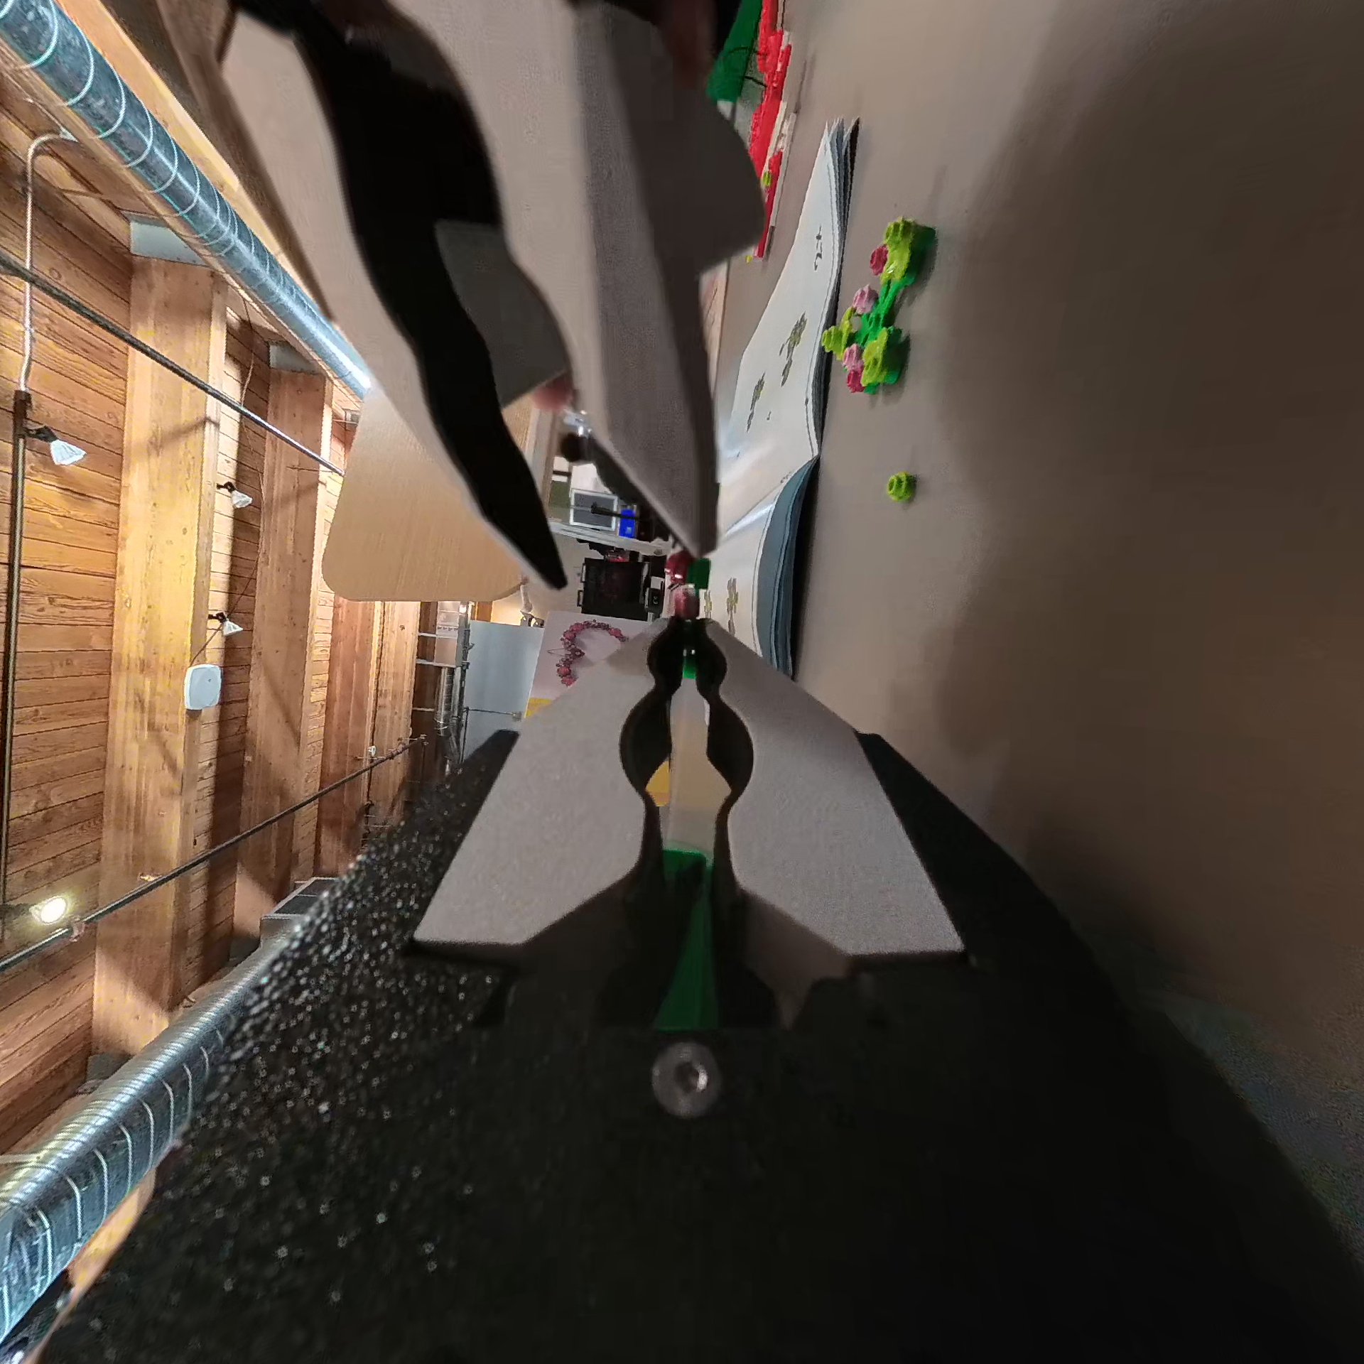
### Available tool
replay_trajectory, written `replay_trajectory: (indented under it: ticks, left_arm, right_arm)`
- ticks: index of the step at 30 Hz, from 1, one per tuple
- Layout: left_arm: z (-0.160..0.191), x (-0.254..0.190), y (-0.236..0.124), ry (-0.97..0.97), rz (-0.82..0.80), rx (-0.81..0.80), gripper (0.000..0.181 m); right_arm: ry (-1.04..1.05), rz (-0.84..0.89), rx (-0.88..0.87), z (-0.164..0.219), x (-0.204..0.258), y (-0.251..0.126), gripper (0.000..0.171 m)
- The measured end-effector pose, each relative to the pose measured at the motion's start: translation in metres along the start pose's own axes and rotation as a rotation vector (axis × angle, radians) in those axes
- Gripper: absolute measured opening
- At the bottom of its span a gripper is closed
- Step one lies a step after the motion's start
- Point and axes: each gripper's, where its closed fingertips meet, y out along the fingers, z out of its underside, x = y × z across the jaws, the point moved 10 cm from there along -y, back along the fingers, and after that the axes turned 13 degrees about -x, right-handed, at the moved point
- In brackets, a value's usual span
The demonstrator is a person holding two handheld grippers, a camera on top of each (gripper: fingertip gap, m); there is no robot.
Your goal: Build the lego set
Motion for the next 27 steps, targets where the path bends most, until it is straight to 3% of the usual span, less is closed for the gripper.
replay_trajectory:
  ticks: [3,6,17,27]
  left_arm:
    - [0.001,0.001,0.000,-0.019,-0.001,0.005,0.000]
    - [0.001,0.001,0.000,-0.026,-0.003,0.007,0.000]
    - [0.001,0.001,0.000,-0.032,0.001,0.007,0.000]
    - [0.003,0.003,0.000,-0.090,0.019,0.023,0.000]
  right_arm:
    - [-0.281,0.083,0.064,0.007,0.017,0.002,0.030]
    - [-0.376,0.134,0.067,0.011,0.029,0.006,0.028]
    - [-0.412,0.205,0.084,0.019,0.031,0.013,0.008]
    - [-0.471,0.190,0.110,0.018,0.029,0.016,0.005]
